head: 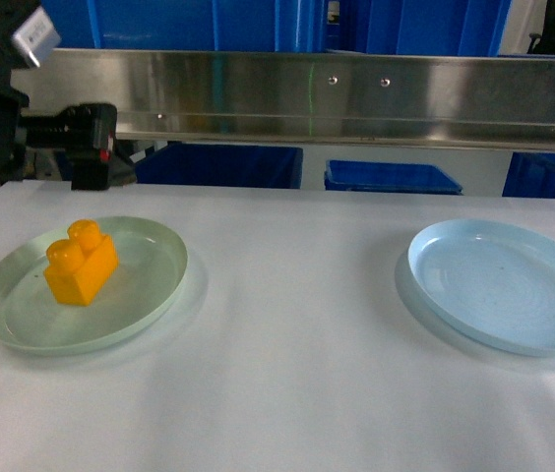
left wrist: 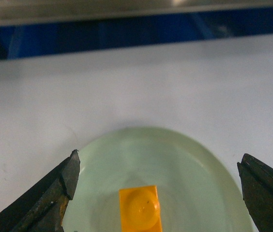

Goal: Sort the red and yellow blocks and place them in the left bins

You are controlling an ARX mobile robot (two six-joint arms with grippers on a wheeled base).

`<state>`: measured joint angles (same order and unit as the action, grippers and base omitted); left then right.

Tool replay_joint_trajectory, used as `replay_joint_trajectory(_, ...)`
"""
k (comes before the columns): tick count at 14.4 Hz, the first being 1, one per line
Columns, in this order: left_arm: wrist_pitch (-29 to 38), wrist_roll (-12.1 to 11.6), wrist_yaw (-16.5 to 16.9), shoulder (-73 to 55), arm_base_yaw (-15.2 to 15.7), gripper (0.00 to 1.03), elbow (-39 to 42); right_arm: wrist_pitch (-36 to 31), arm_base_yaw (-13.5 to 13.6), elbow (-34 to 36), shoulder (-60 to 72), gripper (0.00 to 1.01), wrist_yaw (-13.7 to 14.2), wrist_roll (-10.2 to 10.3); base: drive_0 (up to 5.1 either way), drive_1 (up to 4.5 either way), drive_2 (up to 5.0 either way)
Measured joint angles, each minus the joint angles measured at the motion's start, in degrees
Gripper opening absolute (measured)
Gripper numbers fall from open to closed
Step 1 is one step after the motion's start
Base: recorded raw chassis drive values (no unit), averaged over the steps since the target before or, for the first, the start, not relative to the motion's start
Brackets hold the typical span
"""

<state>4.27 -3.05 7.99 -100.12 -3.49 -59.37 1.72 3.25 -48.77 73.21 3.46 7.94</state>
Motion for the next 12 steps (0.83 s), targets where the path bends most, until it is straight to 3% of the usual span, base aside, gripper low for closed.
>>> replay_joint_trajectory(9,-3.45,0.02,-2.03,-5.7,1.81,0.98,0.7,0.0,0.0,0.0,0.0,0.27,-0.02,0.0,0.0,0.0,0.0)
replay_joint_trajectory(12,-3.21,-0.02,-1.84,-6.47,0.66,0.98,0.7,0.04,0.0,0.0,0.0,0.27,-0.02,0.0,0.0,0.0,0.0)
